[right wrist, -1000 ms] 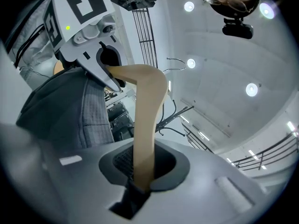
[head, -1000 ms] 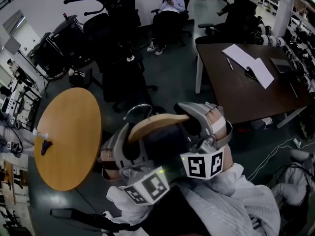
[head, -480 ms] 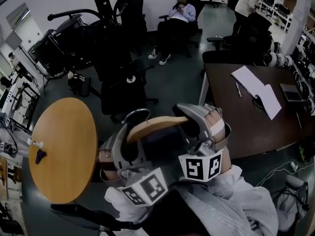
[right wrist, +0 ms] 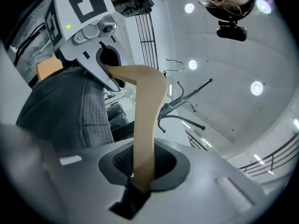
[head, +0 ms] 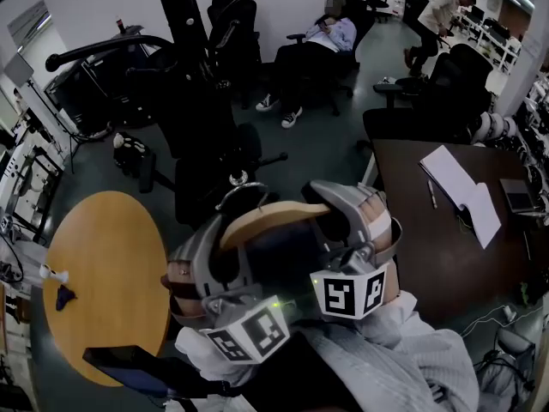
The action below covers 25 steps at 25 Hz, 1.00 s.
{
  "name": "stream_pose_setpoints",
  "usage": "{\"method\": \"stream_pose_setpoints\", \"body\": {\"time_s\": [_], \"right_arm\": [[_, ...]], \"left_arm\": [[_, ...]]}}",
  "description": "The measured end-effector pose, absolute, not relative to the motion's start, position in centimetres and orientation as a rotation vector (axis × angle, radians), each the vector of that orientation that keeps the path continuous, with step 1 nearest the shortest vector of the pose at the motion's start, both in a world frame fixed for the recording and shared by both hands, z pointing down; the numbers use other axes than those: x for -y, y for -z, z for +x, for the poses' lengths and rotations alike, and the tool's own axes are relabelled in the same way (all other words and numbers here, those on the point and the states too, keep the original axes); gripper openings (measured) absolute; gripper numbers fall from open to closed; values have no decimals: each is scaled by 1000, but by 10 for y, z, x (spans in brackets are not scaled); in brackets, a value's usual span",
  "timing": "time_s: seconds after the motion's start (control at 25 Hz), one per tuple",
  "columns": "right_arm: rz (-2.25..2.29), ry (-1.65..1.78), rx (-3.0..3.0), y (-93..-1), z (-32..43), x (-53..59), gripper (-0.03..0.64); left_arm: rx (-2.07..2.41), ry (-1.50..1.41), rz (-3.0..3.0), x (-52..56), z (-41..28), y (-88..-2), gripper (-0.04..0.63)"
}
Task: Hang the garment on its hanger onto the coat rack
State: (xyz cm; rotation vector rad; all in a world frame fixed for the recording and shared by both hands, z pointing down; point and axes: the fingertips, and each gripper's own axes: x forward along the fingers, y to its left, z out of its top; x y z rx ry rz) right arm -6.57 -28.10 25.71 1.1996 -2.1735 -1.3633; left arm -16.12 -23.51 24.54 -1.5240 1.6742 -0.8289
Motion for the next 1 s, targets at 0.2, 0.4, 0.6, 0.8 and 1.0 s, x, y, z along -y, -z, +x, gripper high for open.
{"method": "stream_pose_setpoints", "body": {"time_s": [0.2,0.4,0.6,0.8,1.0], "right_arm": [[1265,1390,2168,-244,-80,339,46],[1283,1394,2157,-240,-97,383,46],[1251,1397,2175,-239,-100,424,46],[1190,1406,2210,-240,-107,459,46],[1116,1402,2256,-245,-132,485,48]], "left_arm": [[-1629,775,-1500,294,-175,-231,54],[-1606,763,-1505,340,-192,-226,55],[-1624,763,-1485,379,-195,-225,55],[-1672,801,-1478,410,-200,-228,55],[-1735,852,-1466,431,-223,-235,55]]}}
